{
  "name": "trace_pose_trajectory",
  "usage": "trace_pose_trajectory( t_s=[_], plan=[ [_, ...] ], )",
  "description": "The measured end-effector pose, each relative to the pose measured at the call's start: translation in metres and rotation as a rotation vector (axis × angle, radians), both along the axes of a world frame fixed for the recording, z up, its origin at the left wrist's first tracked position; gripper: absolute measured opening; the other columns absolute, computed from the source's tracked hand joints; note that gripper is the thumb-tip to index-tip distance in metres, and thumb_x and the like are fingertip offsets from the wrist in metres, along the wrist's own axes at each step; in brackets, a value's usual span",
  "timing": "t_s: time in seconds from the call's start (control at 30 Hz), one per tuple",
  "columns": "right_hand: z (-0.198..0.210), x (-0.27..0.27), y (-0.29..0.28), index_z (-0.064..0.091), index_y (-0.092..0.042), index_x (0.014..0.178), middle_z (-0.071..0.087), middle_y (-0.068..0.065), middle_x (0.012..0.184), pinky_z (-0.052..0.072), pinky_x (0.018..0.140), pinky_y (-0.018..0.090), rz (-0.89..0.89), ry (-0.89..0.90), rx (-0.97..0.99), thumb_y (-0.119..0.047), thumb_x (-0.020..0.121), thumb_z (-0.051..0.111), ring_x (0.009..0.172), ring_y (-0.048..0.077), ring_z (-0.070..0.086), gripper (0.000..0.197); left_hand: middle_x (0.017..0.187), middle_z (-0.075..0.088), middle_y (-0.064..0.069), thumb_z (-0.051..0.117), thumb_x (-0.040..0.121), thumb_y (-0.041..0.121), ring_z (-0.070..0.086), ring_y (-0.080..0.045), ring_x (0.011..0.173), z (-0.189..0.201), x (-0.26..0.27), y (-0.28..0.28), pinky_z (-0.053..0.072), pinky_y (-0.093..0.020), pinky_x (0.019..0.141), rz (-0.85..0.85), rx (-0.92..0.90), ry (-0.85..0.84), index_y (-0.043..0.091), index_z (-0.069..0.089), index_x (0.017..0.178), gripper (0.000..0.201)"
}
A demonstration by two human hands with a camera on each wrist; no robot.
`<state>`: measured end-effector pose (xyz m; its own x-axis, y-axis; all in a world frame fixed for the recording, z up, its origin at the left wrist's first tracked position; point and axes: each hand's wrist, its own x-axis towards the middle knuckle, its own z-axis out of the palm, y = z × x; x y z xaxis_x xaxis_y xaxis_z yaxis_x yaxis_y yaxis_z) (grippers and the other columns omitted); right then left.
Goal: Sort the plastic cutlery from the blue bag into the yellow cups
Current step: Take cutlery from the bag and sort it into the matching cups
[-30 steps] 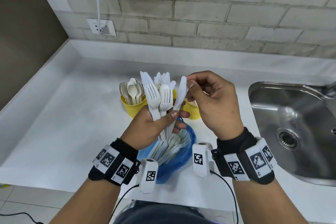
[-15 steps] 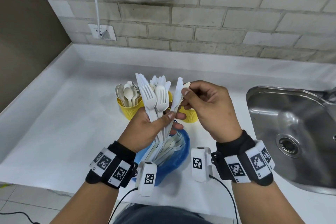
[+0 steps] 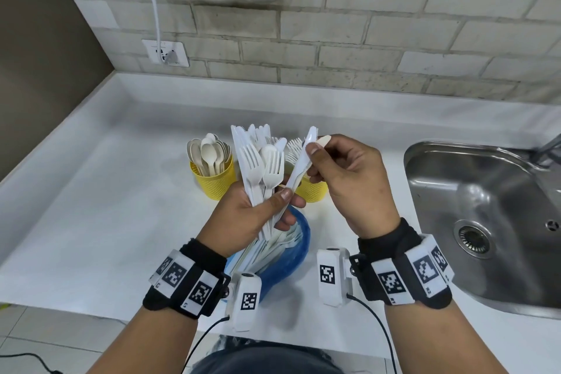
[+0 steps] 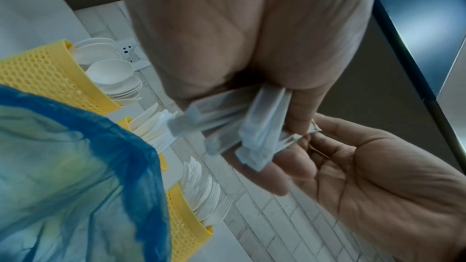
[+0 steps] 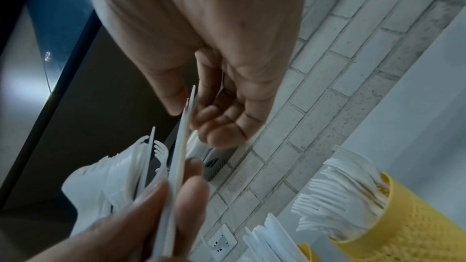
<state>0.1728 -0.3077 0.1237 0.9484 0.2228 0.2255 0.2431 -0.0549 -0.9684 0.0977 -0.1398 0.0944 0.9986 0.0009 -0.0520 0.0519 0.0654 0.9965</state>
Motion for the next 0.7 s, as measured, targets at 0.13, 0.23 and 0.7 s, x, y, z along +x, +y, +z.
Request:
trace_pose_trajectory(
  t_s=[0.13, 0.23, 0.7],
  plan=[
    [-0.004, -0.003, -0.003, 0.077, -0.009, 0.093, 0.073, 0.006, 0.077, 0.057, 0.075, 0.051, 0.068, 0.024, -0.111, -0.035, 0.093, 0.067, 0.068, 0.017, 0.064, 0.028, 0.102, 0.075, -0.021, 0.056, 0.103, 0.012, 0.068, -0.029, 0.075, -0.001, 0.000, -0.004, 0.061, -0.039, 0.070, -0.015, -0.006, -0.009, 0.011, 0.062, 0.123, 0.021],
    [-0.002, -0.005, -0.003, 0.078, -0.012, 0.093, 0.072, 0.011, 0.075, 0.056, 0.069, 0.042, 0.010, 0.033, -0.029, -0.031, 0.094, 0.063, 0.064, 0.015, 0.063, 0.023, 0.102, 0.076, -0.019, 0.055, 0.103, 0.012, 0.067, -0.030, 0.076, -0.001, -0.002, -0.005, 0.061, -0.038, 0.067, -0.007, 0.010, -0.005, 0.012, 0.063, 0.125, 0.023],
    [0.027, -0.001, -0.021, 0.053, -0.018, 0.094, 0.041, -0.005, 0.060, 0.034, 0.047, 0.021, -0.207, 0.005, 0.514, -0.031, 0.112, 0.037, 0.045, 0.012, 0.034, 0.028, 0.090, 0.077, -0.012, 0.056, 0.103, 0.017, 0.052, -0.031, 0.058, 0.001, -0.006, -0.004, 0.051, -0.033, 0.060, -0.022, 0.125, -0.064, 0.013, 0.069, 0.118, 0.020]
  ],
)
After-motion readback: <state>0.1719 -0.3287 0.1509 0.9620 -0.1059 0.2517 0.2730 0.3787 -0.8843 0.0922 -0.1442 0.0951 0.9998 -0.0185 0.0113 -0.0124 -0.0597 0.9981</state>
